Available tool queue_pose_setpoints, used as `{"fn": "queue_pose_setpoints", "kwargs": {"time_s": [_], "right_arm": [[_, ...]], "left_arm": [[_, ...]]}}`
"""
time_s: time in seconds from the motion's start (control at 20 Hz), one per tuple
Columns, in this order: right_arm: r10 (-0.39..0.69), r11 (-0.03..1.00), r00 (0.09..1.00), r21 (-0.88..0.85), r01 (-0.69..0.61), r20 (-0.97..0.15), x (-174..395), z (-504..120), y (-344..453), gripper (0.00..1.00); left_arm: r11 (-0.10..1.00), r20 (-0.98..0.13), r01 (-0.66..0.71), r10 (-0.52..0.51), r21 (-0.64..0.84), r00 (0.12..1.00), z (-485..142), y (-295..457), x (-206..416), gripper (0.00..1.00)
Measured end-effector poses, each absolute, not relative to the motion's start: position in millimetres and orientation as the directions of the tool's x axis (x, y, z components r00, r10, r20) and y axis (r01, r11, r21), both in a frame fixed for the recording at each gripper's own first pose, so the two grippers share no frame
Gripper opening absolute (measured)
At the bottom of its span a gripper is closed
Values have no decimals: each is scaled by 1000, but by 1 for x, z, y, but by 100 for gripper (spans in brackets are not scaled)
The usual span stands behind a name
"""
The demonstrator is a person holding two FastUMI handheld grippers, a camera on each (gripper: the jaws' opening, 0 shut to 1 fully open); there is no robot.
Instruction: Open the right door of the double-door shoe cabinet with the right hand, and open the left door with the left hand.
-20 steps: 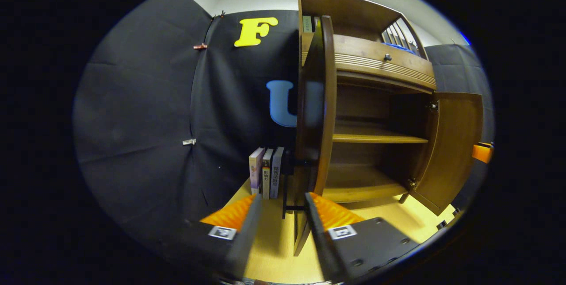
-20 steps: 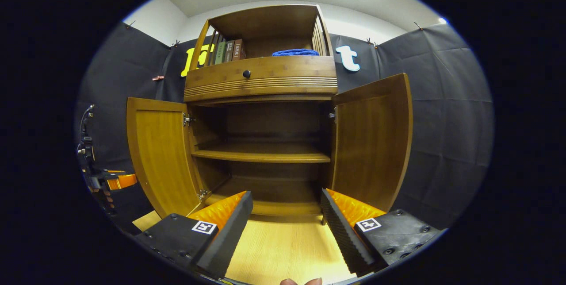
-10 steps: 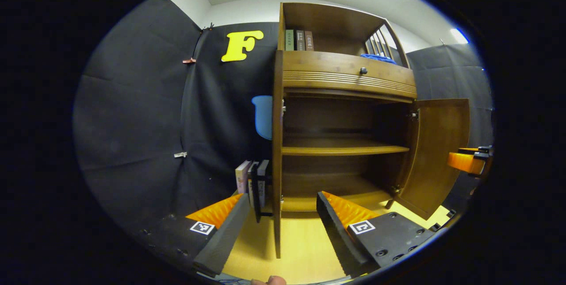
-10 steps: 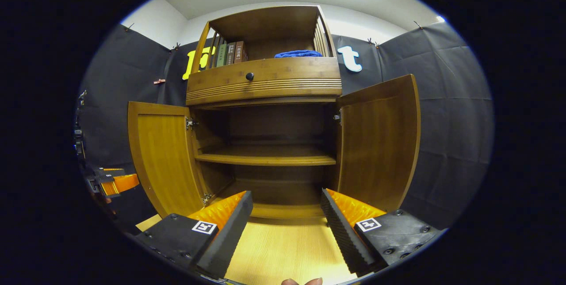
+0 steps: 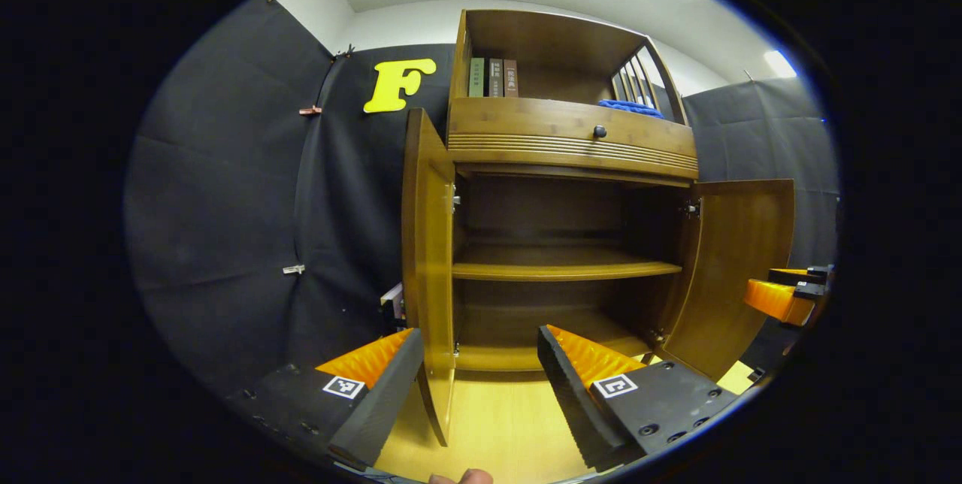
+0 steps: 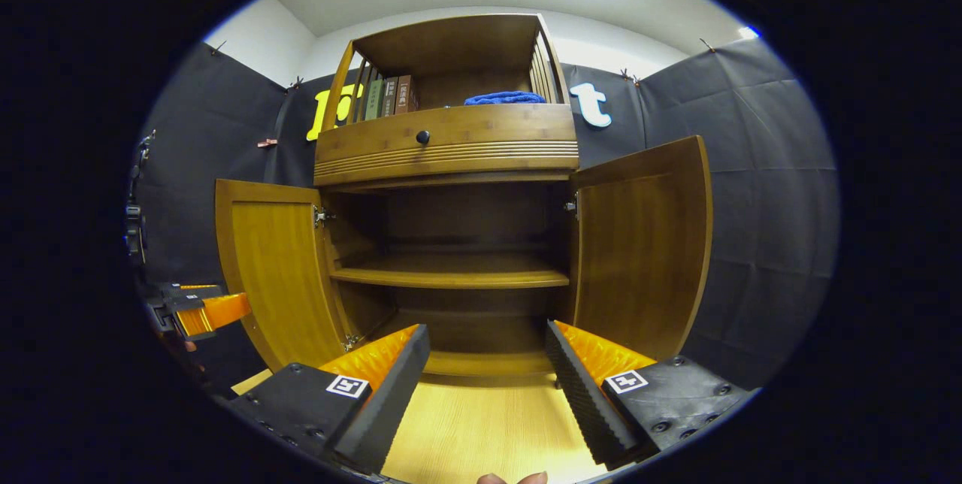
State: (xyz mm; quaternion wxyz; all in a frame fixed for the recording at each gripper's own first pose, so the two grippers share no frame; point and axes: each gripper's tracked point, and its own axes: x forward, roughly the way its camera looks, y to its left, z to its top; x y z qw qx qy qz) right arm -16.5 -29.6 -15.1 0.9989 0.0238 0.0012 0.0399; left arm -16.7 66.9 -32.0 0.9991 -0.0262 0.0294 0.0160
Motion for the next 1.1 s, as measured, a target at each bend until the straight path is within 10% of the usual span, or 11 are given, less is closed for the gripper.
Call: {"fn": "queue_pose_setpoints", "kwargs": {"time_s": [1.1], "right_arm": [[71,996,997,46,-71,-6,-19,-14,-25,100]], "left_arm": [[1000,-29,20,-20,0,999,-18,32,-18,97]]}}
